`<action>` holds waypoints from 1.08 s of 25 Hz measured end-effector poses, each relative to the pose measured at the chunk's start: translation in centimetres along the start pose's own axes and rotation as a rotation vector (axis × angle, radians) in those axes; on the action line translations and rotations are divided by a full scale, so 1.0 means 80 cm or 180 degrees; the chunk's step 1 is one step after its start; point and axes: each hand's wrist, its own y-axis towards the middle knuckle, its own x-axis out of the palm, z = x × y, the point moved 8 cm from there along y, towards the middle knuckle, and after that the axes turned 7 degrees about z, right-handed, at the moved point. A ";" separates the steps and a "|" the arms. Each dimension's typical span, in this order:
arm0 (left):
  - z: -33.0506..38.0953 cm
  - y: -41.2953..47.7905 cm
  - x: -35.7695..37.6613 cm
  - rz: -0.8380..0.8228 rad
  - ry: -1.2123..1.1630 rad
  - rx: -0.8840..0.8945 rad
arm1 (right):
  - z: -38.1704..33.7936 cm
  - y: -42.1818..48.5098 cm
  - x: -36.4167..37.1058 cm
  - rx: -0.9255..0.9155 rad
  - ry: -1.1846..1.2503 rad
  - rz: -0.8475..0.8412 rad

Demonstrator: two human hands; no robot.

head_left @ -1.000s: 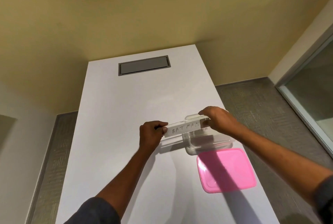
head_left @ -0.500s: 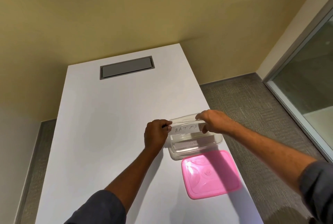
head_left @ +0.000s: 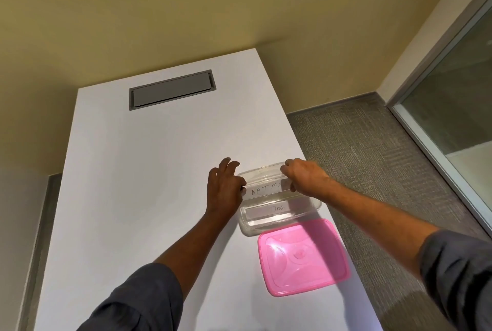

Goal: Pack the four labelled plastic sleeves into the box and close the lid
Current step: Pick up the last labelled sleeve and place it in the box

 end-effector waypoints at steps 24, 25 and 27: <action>-0.011 -0.004 0.052 -0.0388 -0.0523 -0.0616 | -0.003 0.001 0.039 0.0122 0.0048 0.0171; -0.013 -0.009 0.043 -0.0187 -0.0764 -0.0782 | 0.002 -0.005 0.030 0.0207 0.0215 0.0290; -0.022 -0.027 0.023 0.0346 -0.1326 -0.1264 | 0.014 -0.023 0.010 0.0420 0.0705 0.0590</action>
